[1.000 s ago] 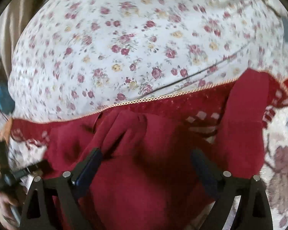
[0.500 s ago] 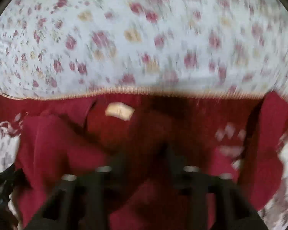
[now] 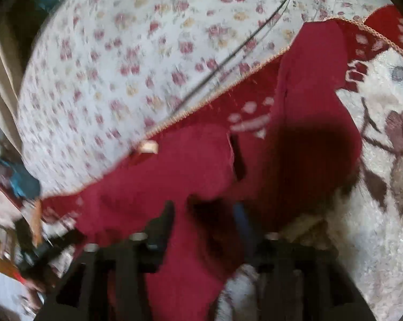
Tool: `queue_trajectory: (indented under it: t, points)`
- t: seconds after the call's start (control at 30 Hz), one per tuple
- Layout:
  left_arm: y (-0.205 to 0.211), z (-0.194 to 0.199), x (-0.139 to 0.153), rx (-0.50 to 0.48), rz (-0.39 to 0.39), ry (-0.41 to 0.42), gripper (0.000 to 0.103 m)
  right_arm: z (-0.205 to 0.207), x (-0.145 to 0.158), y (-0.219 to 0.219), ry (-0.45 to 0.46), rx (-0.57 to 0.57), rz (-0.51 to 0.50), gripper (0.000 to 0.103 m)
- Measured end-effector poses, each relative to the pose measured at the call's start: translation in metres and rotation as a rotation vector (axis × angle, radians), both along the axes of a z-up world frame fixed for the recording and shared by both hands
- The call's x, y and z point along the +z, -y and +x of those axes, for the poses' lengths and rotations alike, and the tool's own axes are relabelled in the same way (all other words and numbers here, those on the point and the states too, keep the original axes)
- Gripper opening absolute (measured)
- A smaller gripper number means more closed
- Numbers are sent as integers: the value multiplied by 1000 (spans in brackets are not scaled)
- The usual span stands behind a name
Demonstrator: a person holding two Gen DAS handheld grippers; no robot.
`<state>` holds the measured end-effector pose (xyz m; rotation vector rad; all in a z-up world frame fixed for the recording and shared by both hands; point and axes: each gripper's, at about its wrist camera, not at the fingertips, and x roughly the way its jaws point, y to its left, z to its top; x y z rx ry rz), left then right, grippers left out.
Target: Fold small clothes
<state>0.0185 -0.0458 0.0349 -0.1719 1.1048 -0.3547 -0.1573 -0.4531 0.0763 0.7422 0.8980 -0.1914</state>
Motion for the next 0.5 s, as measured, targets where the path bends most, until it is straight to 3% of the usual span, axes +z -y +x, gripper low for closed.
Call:
queue_trajectory:
  t: [0.07,0.17,0.2,0.23,0.3,0.37,0.43,0.5]
  points:
    - [-3,0,0,-3,1,-3,74,15,-2,0,-37,5,-89,56]
    - [-7,1,1,-14,1,-6,74,40,-23,4,-136,10,-109,58]
    - [-8,0,1,-20,4,-6,74,43,-28,5,-152,13,-107,47]
    - [-9,0,2,-24,6,-5,74,47,-29,4,-145,14,-117,26]
    - [-12,-1,4,-23,7,2,74,44,-20,4,-120,27,-155,7]
    - [-17,0,7,-7,16,12,74,34,-4,7,-63,24,-219,7]
    - [-25,4,7,30,22,14,74,32,-3,12,-86,14,-288,7]
    - [-34,9,5,85,24,-2,74,38,-15,18,-140,23,-270,7]
